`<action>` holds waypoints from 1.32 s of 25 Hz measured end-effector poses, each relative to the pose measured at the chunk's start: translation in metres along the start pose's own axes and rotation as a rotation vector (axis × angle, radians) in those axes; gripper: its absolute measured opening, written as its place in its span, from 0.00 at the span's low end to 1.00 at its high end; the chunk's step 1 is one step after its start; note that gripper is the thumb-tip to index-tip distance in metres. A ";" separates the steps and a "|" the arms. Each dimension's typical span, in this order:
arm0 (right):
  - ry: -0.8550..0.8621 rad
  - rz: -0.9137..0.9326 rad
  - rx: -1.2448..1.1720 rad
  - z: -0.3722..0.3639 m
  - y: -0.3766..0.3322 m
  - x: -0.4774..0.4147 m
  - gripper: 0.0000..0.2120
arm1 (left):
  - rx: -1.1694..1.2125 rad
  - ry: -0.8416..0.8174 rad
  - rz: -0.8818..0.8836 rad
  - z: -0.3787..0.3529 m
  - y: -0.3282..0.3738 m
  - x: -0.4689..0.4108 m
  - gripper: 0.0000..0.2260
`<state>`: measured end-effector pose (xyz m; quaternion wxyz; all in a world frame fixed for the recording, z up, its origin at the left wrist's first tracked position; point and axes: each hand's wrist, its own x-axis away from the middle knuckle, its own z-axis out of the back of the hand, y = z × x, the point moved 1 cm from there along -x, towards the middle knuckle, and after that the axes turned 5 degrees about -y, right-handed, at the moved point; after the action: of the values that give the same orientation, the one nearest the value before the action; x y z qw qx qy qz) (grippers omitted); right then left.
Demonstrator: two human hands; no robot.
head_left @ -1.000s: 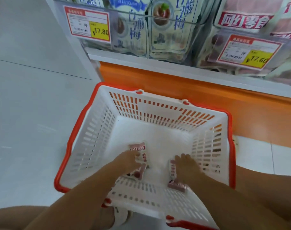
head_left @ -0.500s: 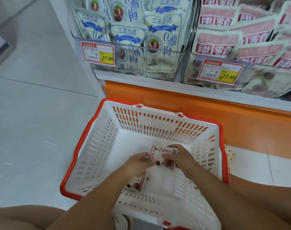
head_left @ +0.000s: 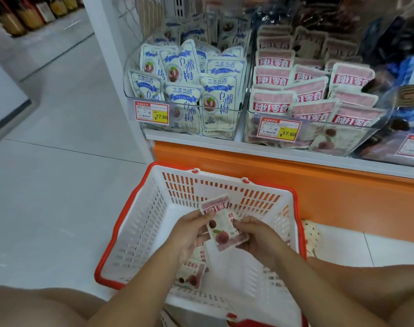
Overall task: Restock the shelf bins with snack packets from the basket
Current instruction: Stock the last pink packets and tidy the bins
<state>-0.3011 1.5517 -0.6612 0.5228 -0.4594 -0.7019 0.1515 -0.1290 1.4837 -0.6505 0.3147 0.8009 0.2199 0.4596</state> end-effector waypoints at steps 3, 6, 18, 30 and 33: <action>-0.018 0.047 -0.010 -0.004 -0.003 0.010 0.04 | -0.012 -0.004 -0.020 -0.005 0.003 0.008 0.12; 0.012 0.082 -0.056 -0.003 -0.002 0.015 0.07 | -0.032 -0.043 -0.033 -0.013 0.005 0.014 0.11; 0.070 0.373 0.296 -0.033 -0.083 0.072 0.14 | -0.526 -0.090 -0.324 -0.068 0.080 0.046 0.08; 0.408 0.731 0.374 -0.039 -0.301 0.063 0.02 | -1.468 0.199 -1.018 -0.112 0.229 0.031 0.23; 0.561 0.798 0.413 -0.038 -0.342 0.029 0.05 | -1.652 0.236 -1.120 -0.107 0.241 0.010 0.30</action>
<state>-0.4356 1.3830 -0.3910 0.6717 -0.6013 -0.2611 0.3451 -0.2027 1.3519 -0.4337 0.9188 0.0621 0.2068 0.3305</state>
